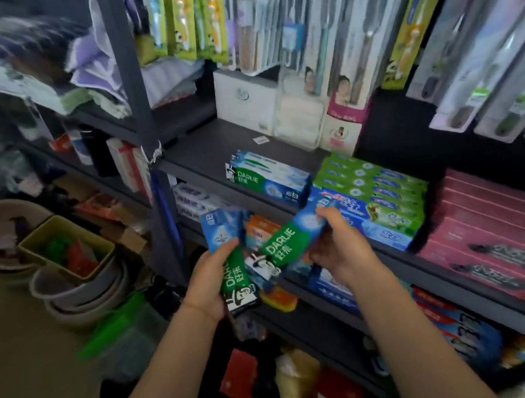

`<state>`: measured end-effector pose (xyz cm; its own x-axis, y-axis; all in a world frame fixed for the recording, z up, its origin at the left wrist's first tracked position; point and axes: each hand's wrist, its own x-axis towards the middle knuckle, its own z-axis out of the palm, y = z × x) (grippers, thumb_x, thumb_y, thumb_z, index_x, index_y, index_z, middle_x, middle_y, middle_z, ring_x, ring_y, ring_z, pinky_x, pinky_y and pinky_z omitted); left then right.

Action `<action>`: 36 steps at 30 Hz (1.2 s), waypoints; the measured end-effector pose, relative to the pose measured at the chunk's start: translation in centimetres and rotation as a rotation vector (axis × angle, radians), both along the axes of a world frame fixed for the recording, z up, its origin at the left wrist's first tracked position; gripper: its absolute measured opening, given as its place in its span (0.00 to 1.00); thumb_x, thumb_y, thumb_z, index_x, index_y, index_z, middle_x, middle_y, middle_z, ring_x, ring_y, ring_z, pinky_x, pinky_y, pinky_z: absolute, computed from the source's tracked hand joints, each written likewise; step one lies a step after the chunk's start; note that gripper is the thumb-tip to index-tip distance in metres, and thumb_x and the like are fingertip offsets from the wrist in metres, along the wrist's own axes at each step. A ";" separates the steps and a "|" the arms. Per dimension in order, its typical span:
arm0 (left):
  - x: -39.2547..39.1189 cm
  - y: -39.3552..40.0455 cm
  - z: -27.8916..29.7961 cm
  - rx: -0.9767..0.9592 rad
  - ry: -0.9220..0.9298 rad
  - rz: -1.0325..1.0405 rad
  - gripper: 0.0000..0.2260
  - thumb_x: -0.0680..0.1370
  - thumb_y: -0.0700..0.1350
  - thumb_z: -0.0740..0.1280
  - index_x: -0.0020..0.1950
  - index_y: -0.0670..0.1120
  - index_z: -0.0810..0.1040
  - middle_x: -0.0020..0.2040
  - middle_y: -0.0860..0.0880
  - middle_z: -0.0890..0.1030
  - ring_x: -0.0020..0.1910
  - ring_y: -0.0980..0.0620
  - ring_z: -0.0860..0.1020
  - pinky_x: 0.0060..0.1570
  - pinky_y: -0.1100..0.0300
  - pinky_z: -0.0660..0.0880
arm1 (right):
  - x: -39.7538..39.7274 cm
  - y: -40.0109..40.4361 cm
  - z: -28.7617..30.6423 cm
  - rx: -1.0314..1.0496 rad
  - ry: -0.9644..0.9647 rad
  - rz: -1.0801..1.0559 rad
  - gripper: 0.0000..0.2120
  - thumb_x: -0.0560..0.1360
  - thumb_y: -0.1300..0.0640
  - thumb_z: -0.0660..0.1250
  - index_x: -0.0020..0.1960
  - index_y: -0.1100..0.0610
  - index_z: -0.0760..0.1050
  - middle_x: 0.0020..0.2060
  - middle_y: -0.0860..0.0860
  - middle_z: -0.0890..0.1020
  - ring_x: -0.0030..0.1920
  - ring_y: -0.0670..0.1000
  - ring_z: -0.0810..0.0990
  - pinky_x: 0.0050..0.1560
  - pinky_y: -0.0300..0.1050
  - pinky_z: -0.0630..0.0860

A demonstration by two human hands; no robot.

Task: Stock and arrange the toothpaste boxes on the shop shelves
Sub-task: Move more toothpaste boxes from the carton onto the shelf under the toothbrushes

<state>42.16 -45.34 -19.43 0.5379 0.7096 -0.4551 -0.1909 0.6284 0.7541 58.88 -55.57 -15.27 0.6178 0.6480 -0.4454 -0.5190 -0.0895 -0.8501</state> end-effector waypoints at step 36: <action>7.8 17.6 -1.8 -0.123 -0.244 -0.274 0.09 0.78 0.43 0.68 0.58 0.46 0.76 0.56 0.42 0.83 0.52 0.43 0.83 0.43 0.52 0.77 | 2.2 15.5 -3.6 -0.993 -1.896 0.142 0.22 0.62 0.67 0.76 0.54 0.56 0.76 0.47 0.56 0.77 0.48 0.60 0.76 0.46 0.54 0.76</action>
<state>49.95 -27.70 -21.27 0.8031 0.4724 -0.3632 -0.1678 0.7641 0.6228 61.11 -40.04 -18.89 0.5935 0.7209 0.3577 0.7298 -0.6695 0.1384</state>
